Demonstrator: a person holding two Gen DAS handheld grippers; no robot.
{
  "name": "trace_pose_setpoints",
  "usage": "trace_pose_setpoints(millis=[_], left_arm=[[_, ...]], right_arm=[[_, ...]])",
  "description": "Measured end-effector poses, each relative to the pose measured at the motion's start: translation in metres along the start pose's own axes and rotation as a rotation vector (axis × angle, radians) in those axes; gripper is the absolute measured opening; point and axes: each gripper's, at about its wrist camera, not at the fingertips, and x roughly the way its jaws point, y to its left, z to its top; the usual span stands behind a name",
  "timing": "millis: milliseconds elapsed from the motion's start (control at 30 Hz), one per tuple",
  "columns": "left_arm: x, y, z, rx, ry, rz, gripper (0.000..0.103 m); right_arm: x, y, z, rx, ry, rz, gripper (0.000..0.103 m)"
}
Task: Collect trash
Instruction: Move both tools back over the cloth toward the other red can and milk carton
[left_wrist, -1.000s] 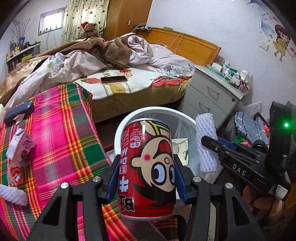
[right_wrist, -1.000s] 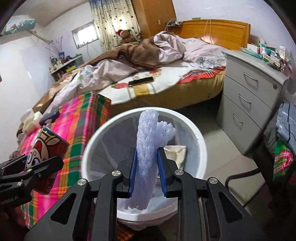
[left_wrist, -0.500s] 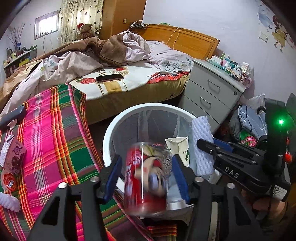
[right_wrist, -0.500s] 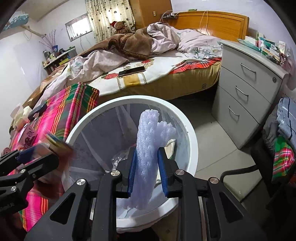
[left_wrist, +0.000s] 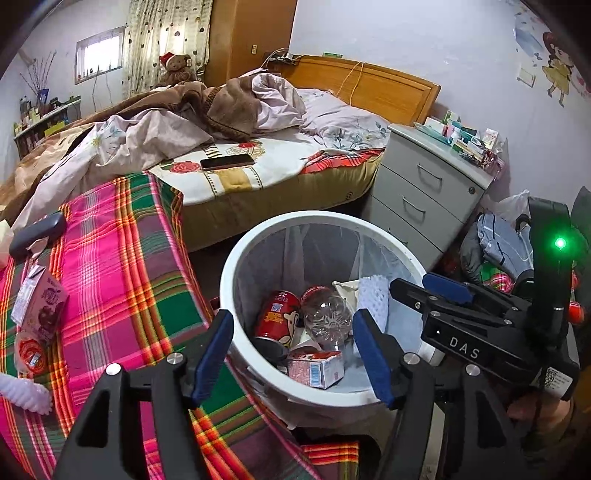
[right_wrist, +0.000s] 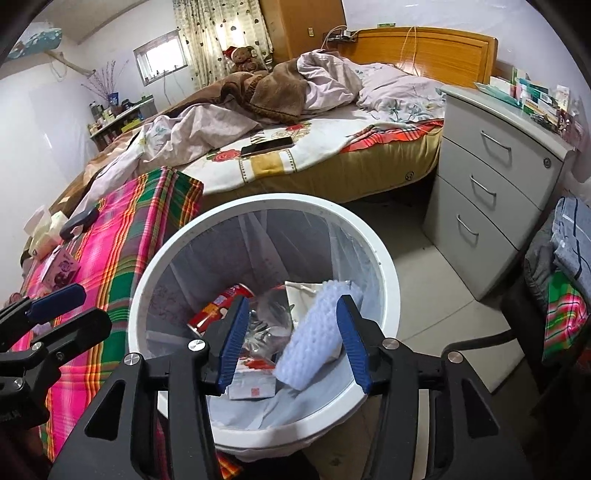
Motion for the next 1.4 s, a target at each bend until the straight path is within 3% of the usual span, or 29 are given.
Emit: trace_pose_setpoints(millis=[267, 867, 1400], left_arm=[[-0.021, 0.017, -0.008, -0.029, -0.031, 0.012, 0.069], [-0.068, 0.079, -0.040, -0.114, -0.084, 0.147, 0.069], [-0.116, 0.188, -0.076, -0.314, -0.130, 0.298, 0.071]], right_arm=[[-0.009, 0.017, -0.001, -0.012, -0.023, 0.025, 0.051], [-0.016, 0.077, -0.006, -0.085, -0.048, 0.108, 0.051], [-0.002, 0.160, -0.007, -0.191, -0.016, 0.223, 0.051]])
